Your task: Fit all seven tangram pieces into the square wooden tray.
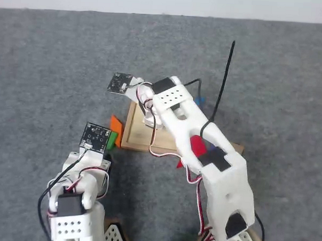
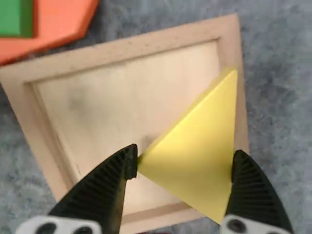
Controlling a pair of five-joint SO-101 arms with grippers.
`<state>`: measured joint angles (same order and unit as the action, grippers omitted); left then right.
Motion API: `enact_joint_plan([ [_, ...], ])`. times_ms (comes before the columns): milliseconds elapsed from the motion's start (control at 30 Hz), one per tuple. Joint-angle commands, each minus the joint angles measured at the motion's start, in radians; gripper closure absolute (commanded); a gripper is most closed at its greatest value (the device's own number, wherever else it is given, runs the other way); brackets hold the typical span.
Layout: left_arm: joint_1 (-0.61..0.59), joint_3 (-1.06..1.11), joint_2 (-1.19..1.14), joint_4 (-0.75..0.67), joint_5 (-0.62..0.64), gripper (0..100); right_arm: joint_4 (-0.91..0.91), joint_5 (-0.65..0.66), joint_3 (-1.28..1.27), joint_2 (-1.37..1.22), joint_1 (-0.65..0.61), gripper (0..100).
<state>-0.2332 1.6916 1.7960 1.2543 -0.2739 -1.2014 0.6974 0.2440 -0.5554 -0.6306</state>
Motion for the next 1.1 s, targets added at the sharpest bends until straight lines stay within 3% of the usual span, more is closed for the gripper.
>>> enact_joint_plan([
  [0,-0.006,-0.007,0.002,0.005,-0.009,83,0.018,0.031,0.058,0.005,-0.008,76.6],
  [1067,-0.006,-0.007,0.002,0.005,-0.009,83,0.044,0.138,0.032,-0.004,-0.018,76.3],
])
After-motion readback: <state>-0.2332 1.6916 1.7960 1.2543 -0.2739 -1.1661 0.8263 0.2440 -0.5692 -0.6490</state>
